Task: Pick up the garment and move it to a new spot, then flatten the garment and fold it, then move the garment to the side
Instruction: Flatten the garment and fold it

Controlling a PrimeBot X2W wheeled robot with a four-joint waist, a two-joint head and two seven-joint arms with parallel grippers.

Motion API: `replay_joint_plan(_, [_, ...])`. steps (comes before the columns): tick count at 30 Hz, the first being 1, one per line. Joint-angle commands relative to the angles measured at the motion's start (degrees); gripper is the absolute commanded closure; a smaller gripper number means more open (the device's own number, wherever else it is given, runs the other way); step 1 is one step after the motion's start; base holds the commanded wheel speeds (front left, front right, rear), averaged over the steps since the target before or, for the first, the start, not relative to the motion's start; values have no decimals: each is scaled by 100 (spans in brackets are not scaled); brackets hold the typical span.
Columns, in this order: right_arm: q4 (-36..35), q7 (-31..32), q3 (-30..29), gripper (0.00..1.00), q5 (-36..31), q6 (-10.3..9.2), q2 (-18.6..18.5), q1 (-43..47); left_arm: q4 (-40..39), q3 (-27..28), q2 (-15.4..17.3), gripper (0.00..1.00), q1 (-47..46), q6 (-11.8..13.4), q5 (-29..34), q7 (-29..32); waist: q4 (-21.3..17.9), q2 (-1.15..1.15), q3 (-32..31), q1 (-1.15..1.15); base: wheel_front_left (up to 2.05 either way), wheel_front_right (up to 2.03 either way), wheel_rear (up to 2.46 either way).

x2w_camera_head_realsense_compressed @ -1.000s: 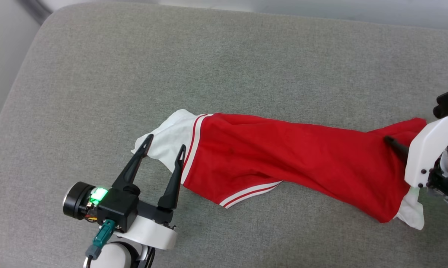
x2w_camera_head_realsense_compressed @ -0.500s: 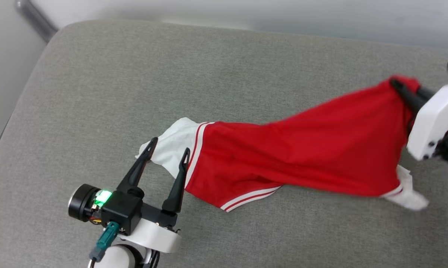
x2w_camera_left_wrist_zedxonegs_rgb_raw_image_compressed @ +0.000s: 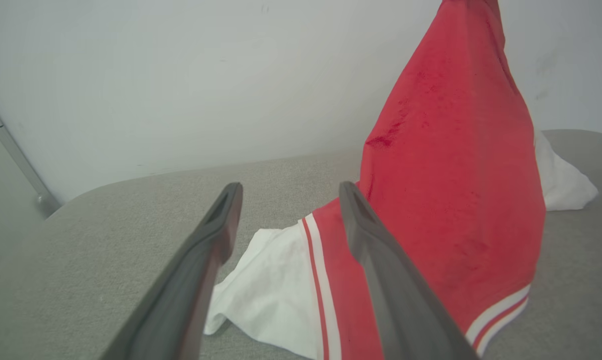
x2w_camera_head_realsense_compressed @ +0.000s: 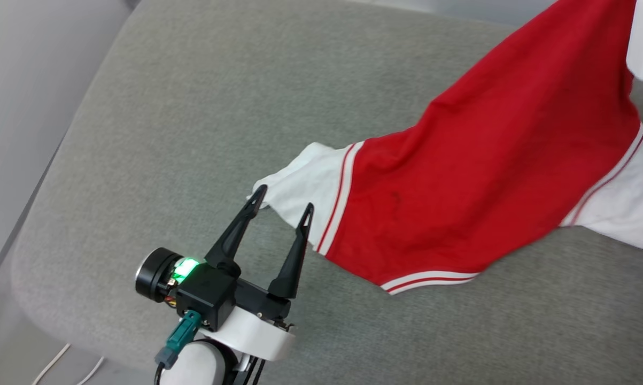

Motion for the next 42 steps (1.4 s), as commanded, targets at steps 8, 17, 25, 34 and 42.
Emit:
replay_joint_plan(8, [2064, -879, 761, 100, -500, -2, -368, -879, 109, -138, -189, 0, -219, -78, -17, -14, 696, 0, 441, 0, 0, 0, 0])
replay_joint_plan(17, [3478, -1482, 1365, 0, -197, -3, -299, -957, 223, 6, -241, 0, -209, -114, 19, -14, 646, 0, 276, 0, 0, 0, 0])
replay_joint_plan(25, [3556, -2365, 1860, 0, 661, -3, -261, -724, 322, 384, -132, 0, -91, -89, 54, -14, 131, 0, -153, 0, 0, 0, 0])
replay_joint_plan(34, [2847, -3669, 1869, 0, 1459, -3, -422, 4, 257, 992, 36, 0, 157, -36, -68, -14, -643, 0, -722, 0, 0, 0, 0])
replay_joint_plan(42, [1678, -4469, 1145, 0, 1761, -2, -585, 1392, 116, 1426, 104, 0, 461, -43, -156, -14, -1255, 0, -1014, 0, 0, 0, 0])
